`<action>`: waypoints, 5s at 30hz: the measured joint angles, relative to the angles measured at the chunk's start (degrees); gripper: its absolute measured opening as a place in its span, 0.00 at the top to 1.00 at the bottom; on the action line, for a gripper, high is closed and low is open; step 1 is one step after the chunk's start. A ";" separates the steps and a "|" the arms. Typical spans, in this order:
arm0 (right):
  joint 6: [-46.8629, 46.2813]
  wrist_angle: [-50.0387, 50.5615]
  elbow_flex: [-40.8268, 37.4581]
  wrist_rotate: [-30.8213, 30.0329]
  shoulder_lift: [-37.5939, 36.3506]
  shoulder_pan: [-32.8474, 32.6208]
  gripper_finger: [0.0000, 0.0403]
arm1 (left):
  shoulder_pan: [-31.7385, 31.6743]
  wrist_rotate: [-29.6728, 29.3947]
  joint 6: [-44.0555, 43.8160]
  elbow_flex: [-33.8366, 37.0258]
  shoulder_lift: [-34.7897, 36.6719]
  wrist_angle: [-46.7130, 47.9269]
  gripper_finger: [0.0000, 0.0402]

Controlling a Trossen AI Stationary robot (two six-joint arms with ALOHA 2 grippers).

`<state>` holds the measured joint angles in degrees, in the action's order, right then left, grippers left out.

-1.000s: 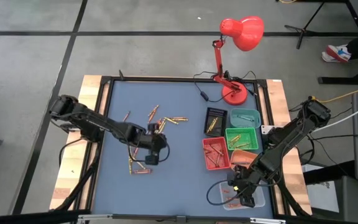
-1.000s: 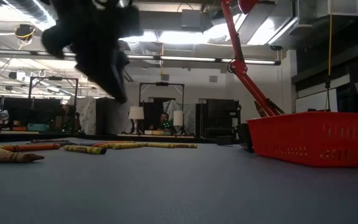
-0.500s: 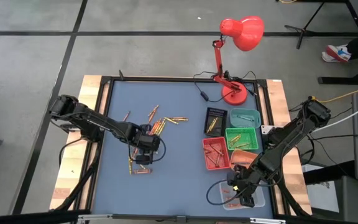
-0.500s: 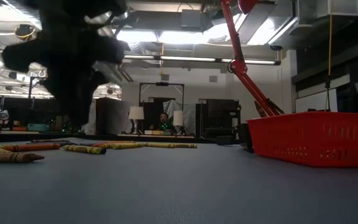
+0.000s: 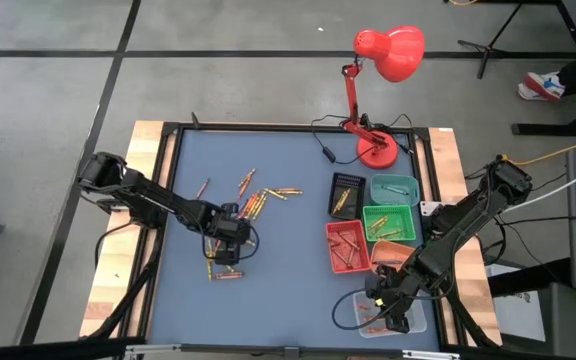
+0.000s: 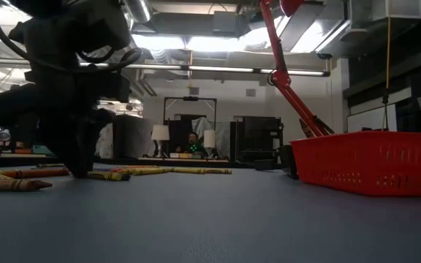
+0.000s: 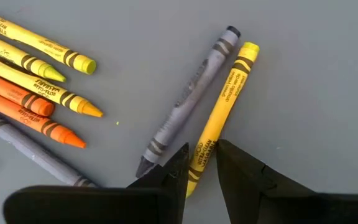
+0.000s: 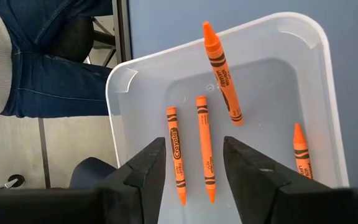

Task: Sort crayons
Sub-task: Put the yellow green crayon into the green basket, then put the blue crayon into the orange bin

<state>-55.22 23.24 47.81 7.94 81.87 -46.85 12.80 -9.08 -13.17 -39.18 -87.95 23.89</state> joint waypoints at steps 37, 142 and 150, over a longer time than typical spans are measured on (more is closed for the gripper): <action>25.02 -4.78 0.00 -51.93 -10.24 8.48 0.61 | -0.04 -3.50 0.72 0.61 -0.36 -56.88 0.98; 25.05 35.89 -0.02 -20.36 -32.13 29.27 0.88 | 0.10 -5.44 7.05 0.50 -0.19 -54.16 0.78; 25.05 35.88 -0.02 -20.31 -32.11 29.27 0.70 | -0.96 -5.42 4.57 0.50 -0.19 -48.32 0.78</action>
<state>-30.17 59.13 47.79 -12.36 49.76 -17.58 11.84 -14.50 -8.60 -38.68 -88.14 -24.43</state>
